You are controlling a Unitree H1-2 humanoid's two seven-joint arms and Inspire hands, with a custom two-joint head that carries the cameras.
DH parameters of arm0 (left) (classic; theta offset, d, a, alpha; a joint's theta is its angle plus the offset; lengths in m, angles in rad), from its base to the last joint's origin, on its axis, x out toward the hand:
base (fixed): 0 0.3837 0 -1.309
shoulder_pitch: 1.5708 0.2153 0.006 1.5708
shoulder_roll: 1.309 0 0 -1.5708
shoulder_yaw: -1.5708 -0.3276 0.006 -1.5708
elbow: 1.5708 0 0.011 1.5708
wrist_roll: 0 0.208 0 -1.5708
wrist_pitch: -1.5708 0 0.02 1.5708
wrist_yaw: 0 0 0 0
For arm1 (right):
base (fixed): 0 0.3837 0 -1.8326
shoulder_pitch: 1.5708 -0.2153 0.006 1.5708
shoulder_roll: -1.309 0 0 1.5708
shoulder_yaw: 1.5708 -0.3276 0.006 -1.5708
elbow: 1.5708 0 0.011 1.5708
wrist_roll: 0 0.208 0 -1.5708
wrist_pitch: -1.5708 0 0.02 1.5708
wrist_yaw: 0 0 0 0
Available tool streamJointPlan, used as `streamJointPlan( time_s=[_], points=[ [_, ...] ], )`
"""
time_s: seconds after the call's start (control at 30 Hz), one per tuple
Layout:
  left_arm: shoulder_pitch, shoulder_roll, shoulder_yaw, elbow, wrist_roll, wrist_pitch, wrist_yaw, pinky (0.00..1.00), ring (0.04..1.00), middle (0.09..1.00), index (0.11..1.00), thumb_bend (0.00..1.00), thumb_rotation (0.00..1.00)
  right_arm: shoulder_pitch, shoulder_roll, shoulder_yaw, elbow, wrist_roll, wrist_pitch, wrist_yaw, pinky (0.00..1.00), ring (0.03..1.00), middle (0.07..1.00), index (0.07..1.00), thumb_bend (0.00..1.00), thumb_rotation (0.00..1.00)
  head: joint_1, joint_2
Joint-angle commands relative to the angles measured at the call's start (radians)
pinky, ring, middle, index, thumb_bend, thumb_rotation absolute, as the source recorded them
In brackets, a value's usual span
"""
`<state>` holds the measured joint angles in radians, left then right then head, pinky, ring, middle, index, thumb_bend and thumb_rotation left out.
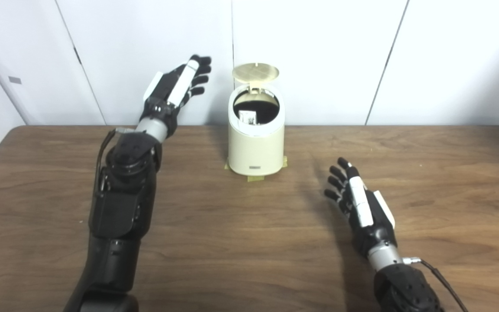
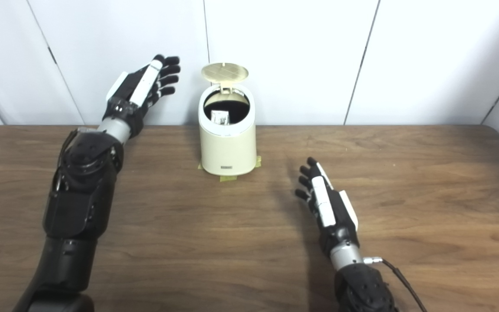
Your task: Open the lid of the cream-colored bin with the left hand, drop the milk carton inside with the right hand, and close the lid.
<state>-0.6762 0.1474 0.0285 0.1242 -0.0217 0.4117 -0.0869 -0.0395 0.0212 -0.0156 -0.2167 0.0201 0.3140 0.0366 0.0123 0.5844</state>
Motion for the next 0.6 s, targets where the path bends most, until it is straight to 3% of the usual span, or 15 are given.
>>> streamJointPlan(
  time_s=[0.0,0.27,0.57],
  points=[
    [-0.084,0.027,-0.010,0.014,0.021,-0.060,-0.005,0.86,0.870,0.855,0.826,0.42,0.87,-0.012,0.007,0.006,-0.029,0.005,-0.034,-0.003,0.82,0.916,0.925,0.956,0.56,0.98,-0.005,-0.001],
    [-0.177,0.046,-0.060,0.156,0.056,-0.152,-0.029,0.85,0.880,0.866,0.839,0.41,0.92,-0.008,0.009,0.018,-0.042,-0.003,-0.016,-0.012,0.77,0.904,0.922,0.948,0.48,1.00,-0.007,-0.007],
    [-0.247,0.053,-0.120,0.285,0.122,-0.223,-0.046,0.87,0.892,0.863,0.845,0.45,1.00,-0.011,0.012,0.023,-0.035,-0.009,-0.016,-0.021,0.72,0.867,0.900,0.938,0.53,1.00,-0.016,-0.011]
  ],
)
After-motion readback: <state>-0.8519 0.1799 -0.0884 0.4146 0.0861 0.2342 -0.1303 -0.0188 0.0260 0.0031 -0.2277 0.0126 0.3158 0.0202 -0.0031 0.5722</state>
